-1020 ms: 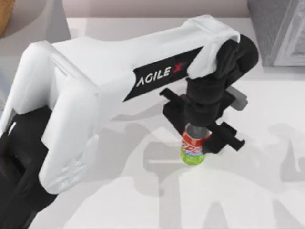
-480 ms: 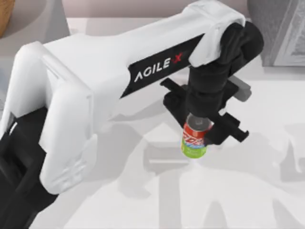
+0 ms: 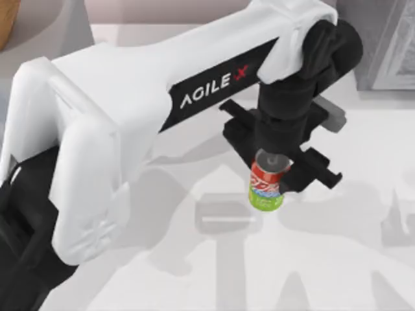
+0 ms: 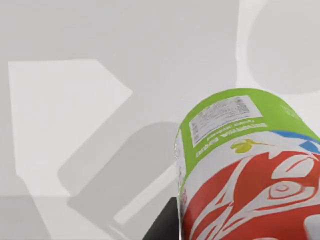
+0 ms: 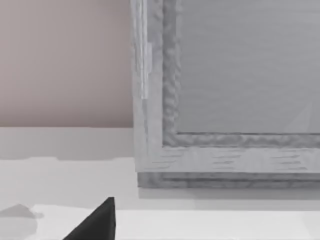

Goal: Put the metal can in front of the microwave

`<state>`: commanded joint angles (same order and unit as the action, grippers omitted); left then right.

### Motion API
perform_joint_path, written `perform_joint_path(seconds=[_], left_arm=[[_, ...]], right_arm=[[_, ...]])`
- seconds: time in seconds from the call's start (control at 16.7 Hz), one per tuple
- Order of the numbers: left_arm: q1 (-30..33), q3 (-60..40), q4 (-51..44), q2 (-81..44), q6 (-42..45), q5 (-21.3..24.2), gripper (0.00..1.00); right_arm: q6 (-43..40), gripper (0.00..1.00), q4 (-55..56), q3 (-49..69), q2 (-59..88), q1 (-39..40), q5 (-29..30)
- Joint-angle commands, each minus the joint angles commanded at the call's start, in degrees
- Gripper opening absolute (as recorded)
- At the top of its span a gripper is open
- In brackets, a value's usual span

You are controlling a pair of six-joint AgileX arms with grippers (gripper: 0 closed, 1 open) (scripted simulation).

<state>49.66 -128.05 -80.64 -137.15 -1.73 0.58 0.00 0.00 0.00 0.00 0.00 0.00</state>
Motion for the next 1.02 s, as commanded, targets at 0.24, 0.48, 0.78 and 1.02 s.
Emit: perform_joint_path(seconds=[0.24,0.48,0.78,1.02], left_arm=[[-1.4,6.5,1.5,7.7,7.3,1.9,0.0],[-6.9,21.3,2.1,19.6,17.3,3.8,0.0],[-17.7,43.4,5.9,32.3,25.6,3.5,0.0],[-36.5,54.3,7.1,38.1,28.6,2.4,0.0]], right_arm=[[0.0,1.0,0.0,0.0,0.0,0.0,0.0],[0.0,1.0,0.0,0.0,0.0,0.0,0.0],[0.0,1.0,0.0,0.0,0.0,0.0,0.0],[0.0,1.0,0.0,0.0,0.0,0.0,0.0]])
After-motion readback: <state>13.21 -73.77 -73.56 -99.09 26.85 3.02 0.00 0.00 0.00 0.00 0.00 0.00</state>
